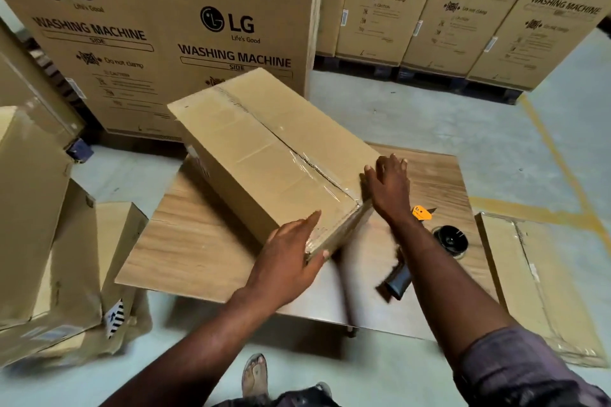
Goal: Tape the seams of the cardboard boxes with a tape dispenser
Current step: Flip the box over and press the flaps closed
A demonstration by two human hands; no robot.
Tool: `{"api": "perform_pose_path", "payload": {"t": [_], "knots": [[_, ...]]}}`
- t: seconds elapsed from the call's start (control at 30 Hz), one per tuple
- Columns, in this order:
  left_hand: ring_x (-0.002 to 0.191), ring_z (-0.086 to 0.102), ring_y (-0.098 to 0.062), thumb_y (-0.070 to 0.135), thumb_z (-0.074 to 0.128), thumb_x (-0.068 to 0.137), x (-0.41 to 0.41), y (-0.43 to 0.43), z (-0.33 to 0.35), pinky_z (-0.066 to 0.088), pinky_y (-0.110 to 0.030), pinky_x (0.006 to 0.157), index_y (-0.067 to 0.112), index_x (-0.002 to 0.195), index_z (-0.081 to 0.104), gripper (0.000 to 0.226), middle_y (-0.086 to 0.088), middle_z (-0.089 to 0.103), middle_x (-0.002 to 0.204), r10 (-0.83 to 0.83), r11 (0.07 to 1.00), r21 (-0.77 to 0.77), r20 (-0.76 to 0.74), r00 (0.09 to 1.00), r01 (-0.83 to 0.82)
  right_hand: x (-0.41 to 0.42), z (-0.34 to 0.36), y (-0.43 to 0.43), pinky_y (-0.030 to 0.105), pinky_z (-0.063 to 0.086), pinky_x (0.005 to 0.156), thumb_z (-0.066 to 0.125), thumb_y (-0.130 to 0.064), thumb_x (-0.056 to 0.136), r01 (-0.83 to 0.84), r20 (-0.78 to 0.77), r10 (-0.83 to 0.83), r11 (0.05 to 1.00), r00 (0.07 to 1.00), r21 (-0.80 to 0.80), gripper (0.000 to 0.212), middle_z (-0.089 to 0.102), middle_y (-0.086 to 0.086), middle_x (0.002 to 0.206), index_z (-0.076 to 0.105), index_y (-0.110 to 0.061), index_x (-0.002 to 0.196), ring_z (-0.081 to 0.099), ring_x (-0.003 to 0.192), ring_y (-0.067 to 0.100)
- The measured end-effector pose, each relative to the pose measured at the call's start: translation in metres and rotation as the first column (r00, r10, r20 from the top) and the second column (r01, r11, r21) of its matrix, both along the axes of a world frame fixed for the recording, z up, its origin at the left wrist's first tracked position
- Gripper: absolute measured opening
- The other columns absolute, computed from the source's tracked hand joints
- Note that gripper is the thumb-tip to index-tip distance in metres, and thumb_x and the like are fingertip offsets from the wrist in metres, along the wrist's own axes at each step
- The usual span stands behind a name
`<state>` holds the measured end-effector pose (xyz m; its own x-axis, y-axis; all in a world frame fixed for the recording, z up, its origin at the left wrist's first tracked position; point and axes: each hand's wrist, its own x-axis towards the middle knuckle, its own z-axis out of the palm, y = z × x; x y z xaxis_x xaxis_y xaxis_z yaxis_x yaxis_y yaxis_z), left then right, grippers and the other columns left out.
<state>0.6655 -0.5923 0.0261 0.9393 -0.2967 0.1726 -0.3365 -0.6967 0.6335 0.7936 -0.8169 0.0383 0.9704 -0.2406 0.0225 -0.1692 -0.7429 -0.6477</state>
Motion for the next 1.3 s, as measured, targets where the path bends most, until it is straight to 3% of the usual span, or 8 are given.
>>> {"api": "perform_pose_path", "payload": {"t": [0.1, 0.23, 0.47, 0.63, 0.73, 0.8, 1.03, 1.3], "knots": [[0.133, 0.05, -0.008, 0.028, 0.055, 0.098, 0.013, 0.008, 0.004, 0.04, -0.033, 0.112, 0.022, 0.152, 0.039, 0.057, 0.004, 0.054, 0.146, 0.061, 0.983, -0.17, -0.076, 0.995, -0.073, -0.025, 0.013, 0.037, 0.059, 0.015, 0.122, 0.054, -0.041, 0.1, -0.035, 0.025, 0.035, 0.999, 0.999, -0.017, 0.062, 0.033, 0.017, 0.161, 0.04, -0.005, 0.149, 0.013, 0.155, 0.034], [0.144, 0.038, -0.019, 0.007, 0.05, 0.097, 0.03, 0.022, -0.005, 0.021, -0.032, 0.122, 0.016, 0.144, 0.052, 0.048, -0.004, 0.046, 0.153, 0.119, 0.992, 0.051, -0.02, 0.993, -0.118, -0.113, -0.009, 0.09, 0.055, -0.001, 0.125, 0.043, -0.061, 0.098, -0.302, -0.135, 0.288, 0.948, 0.948, -0.101, 0.092, -0.004, 0.012, 0.171, 0.007, -0.005, 0.162, -0.013, 0.157, 0.027], [0.147, 0.033, -0.018, 0.022, 0.04, 0.101, 0.022, 0.011, -0.003, 0.017, -0.028, 0.119, 0.018, 0.143, 0.053, 0.045, -0.004, 0.044, 0.155, 0.143, 0.982, 0.125, 0.015, 0.99, -0.144, -0.116, -0.019, 0.058, 0.053, -0.002, 0.126, 0.015, -0.081, 0.085, -0.524, -0.163, 0.498, 0.806, 0.852, -0.274, 0.11, -0.002, 0.019, 0.17, 0.012, -0.002, 0.161, -0.007, 0.157, 0.032], [0.15, 0.025, -0.012, 0.031, 0.048, 0.104, 0.023, -0.018, 0.007, 0.009, -0.025, 0.12, 0.021, 0.151, 0.042, 0.049, 0.004, 0.035, 0.16, 0.033, 0.977, 0.21, 0.008, 0.999, -0.034, -0.077, -0.007, -0.022, 0.05, 0.003, 0.125, 0.055, -0.065, 0.092, -0.658, -0.191, 0.629, 0.724, 0.753, -0.207, 0.096, 0.005, 0.015, 0.17, 0.022, -0.006, 0.16, -0.002, 0.157, 0.031], [0.151, 0.019, -0.009, 0.038, 0.048, 0.103, 0.043, -0.005, 0.009, 0.005, -0.03, 0.123, 0.026, 0.155, 0.034, 0.055, 0.01, 0.026, 0.162, 0.044, 0.962, 0.27, 0.0, 0.999, -0.042, -0.063, -0.007, -0.05, 0.056, 0.018, 0.124, 0.067, -0.021, 0.096, -0.556, -0.055, 0.56, 0.797, 0.827, -0.235, 0.048, 0.033, 0.01, 0.164, 0.053, -0.01, 0.141, 0.023, 0.154, 0.032], [0.151, 0.019, -0.011, 0.038, 0.05, 0.102, 0.061, 0.02, 0.009, 0.007, -0.034, 0.124, 0.029, 0.155, 0.032, 0.056, 0.009, 0.026, 0.162, 0.107, 0.951, 0.294, -0.008, 0.994, -0.1, -0.073, -0.015, -0.039, 0.055, 0.026, 0.122, 0.062, 0.005, 0.08, -0.424, 0.048, 0.445, 0.877, 0.894, -0.225, 0.052, 0.044, 0.013, 0.157, 0.06, -0.008, 0.13, 0.034, 0.149, 0.036], [0.152, 0.018, -0.015, 0.034, 0.059, 0.098, 0.09, 0.088, 0.0, 0.015, -0.04, 0.123, 0.032, 0.155, 0.03, 0.064, 0.007, 0.023, 0.164, 0.232, 0.914, 0.342, -0.002, 0.973, -0.217, -0.097, -0.037, 0.023, 0.055, 0.001, 0.124, 0.028, -0.055, 0.099, -0.213, 0.001, 0.23, 0.903, 0.973, -0.373, 0.082, 0.009, 0.023, 0.168, 0.022, 0.001, 0.158, 0.001, 0.156, 0.041], [0.153, 0.014, -0.014, 0.035, 0.059, 0.098, 0.104, 0.045, 0.0, 0.008, -0.032, 0.12, 0.029, 0.158, 0.024, 0.07, 0.007, 0.017, 0.166, 0.15, 0.935, 0.323, 0.003, 0.989, -0.143, 0.022, -0.009, -0.03, 0.058, 0.01, 0.124, 0.046, -0.034, 0.104, -0.164, -0.212, 0.079, 0.894, 0.974, -0.417, 0.071, 0.006, 0.02, 0.169, 0.016, 0.0, 0.159, 0.004, 0.157, 0.035]]}}
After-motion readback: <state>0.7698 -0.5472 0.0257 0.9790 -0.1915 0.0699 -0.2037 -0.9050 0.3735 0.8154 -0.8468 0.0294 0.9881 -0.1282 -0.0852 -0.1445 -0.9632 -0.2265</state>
